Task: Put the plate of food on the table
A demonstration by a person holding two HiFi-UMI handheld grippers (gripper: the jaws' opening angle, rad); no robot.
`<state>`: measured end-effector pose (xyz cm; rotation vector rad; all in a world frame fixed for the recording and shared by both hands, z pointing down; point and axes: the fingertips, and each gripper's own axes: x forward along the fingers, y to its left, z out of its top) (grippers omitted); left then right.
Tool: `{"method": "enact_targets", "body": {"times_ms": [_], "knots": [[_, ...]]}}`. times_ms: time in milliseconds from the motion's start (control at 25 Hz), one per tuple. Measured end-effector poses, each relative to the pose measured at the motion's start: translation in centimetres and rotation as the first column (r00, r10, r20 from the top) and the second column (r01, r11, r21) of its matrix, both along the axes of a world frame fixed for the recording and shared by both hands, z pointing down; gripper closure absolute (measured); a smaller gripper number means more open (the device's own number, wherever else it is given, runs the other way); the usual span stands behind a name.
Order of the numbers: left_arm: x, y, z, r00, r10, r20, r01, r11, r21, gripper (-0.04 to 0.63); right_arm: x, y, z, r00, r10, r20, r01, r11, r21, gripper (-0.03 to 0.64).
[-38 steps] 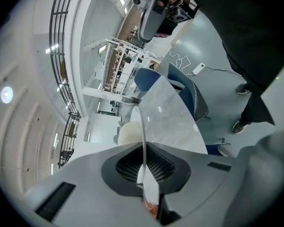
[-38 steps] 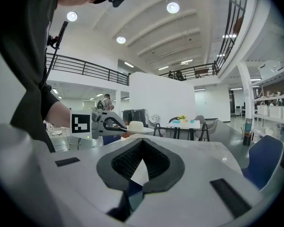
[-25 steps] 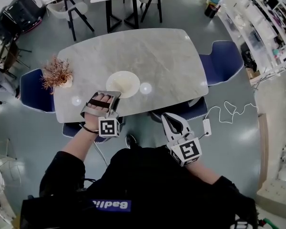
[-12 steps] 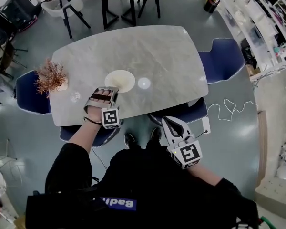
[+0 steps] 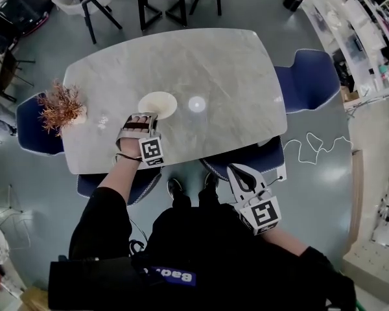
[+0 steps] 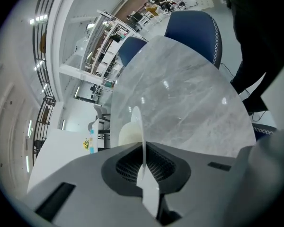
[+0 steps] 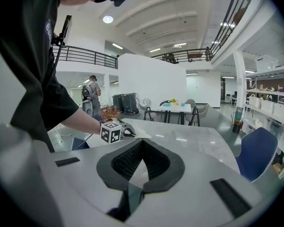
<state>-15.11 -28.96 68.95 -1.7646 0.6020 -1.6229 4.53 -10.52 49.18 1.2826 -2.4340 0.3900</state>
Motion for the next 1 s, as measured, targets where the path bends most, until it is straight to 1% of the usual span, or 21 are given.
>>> {"method": "enact_targets", "body": {"times_ms": [80, 200, 600, 720, 880, 1000], "knots": [[0.2, -0.5, 1.1, 1.000, 0.000, 0.008, 0.000, 1.000, -0.014, 0.578, 0.2, -0.3, 0.4, 1.000, -0.004, -0.007, 0.004, 1.000, -0.015, 0.606], [0.5, -1.1, 2.7, 1.000, -0.002, 0.015, 0.002, 0.999, -0.034, 0.578, 0.6, -0.8, 1.1, 1.000, -0.016, -0.018, 0.016, 1.000, -0.008, 0.606], [1.5, -1.8, 6.2, 0.999, -0.036, -0.005, 0.036, 0.996, -0.077, 0.577, 1.4, -1.6, 2.5, 0.998, -0.032, -0.051, 0.029, 0.998, -0.051, 0.606], [1.8, -1.5, 7.1, 0.999, -0.037, 0.006, 0.038, 0.995, -0.096, 0.577, 1.5, -1.6, 2.7, 0.998, -0.034, -0.053, 0.030, 0.997, -0.073, 0.606], [2.1, -1.3, 8.0, 0.999, -0.041, 0.018, 0.043, 0.992, -0.117, 0.577, 1.8, -1.7, 2.9, 0.998, -0.035, -0.052, 0.031, 0.997, -0.065, 0.606], [1.9, -1.1, 8.9, 0.998, -0.040, 0.042, 0.045, 0.989, -0.142, 0.574, 2.0, -1.5, 3.1, 0.998, -0.032, -0.053, 0.028, 0.997, -0.071, 0.606]]}}
